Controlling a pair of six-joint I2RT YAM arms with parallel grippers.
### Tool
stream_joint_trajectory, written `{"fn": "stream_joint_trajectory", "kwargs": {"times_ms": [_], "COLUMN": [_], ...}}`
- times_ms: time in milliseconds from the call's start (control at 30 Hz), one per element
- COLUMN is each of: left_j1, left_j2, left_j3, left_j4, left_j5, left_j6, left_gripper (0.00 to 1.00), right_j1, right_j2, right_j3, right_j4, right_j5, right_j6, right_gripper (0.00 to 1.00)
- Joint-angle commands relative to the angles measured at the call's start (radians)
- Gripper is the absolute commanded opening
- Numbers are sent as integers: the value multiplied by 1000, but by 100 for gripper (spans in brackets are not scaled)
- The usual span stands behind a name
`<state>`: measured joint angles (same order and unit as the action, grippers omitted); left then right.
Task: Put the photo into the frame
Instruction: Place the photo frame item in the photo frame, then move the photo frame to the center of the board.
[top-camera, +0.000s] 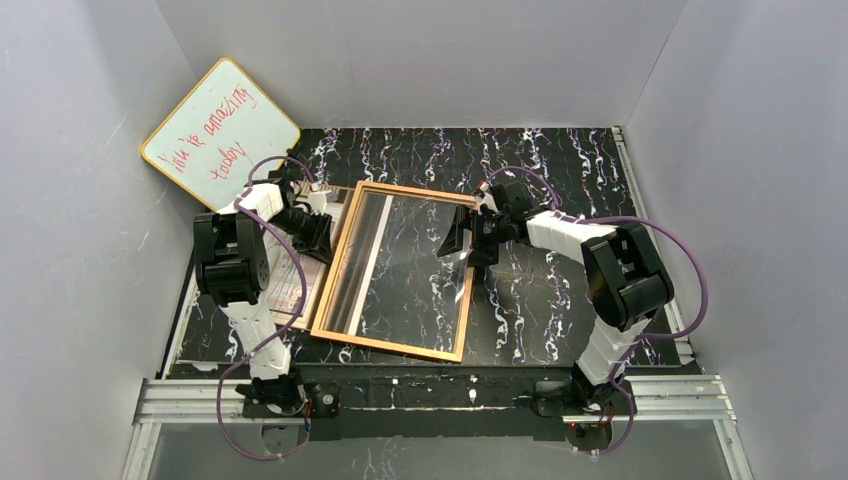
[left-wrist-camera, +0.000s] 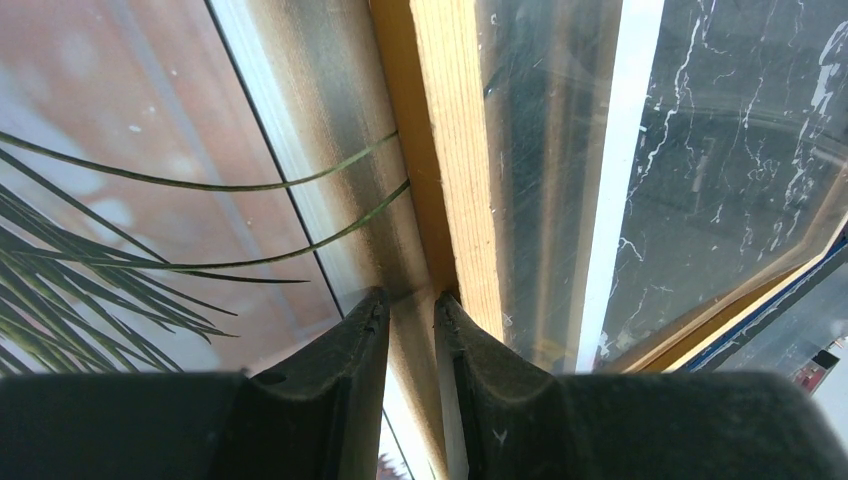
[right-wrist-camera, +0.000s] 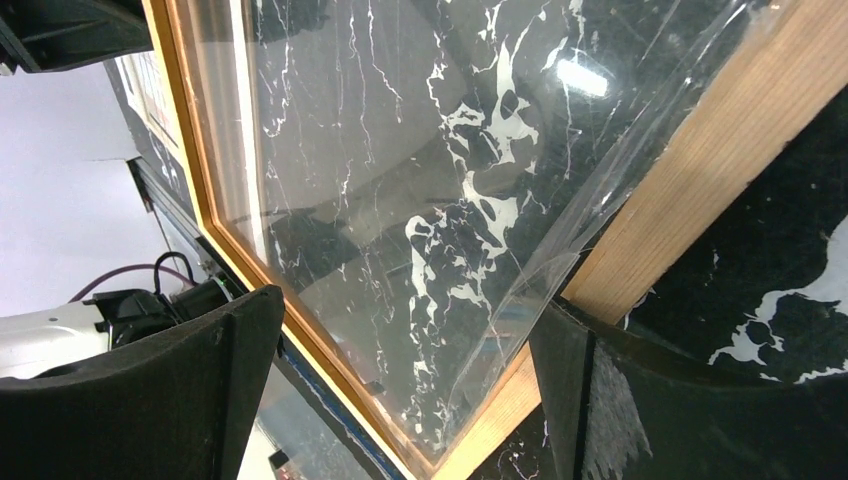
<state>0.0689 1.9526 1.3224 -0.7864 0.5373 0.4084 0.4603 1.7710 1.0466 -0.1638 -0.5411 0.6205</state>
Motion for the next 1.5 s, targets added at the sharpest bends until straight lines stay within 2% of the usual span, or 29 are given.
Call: {"fn": "stream_joint_trajectory", "kwargs": {"times_ms": [0, 400, 1133, 1467], "left_j1": [-6, -6, -6, -9], "left_j2": [-4, 3, 17, 18], "left_j3": [16, 21, 24, 24], "left_j4": [-33, -37, -31, -30], "left_j5": [20, 17, 28, 28], "left_j6": [4, 3, -4, -6], "left_gripper": [22, 21, 20, 20], "right_j1": [2, 6, 32, 43], "right_j2": [-36, -50, 11, 57], "right_j3": [40, 120, 82, 116], "right_j4": [-49, -208, -78, -117], "right_j5": [20, 163, 108, 164], "right_j6": [-31, -134, -79, -111], "right_gripper": [99, 99, 99, 99]}}
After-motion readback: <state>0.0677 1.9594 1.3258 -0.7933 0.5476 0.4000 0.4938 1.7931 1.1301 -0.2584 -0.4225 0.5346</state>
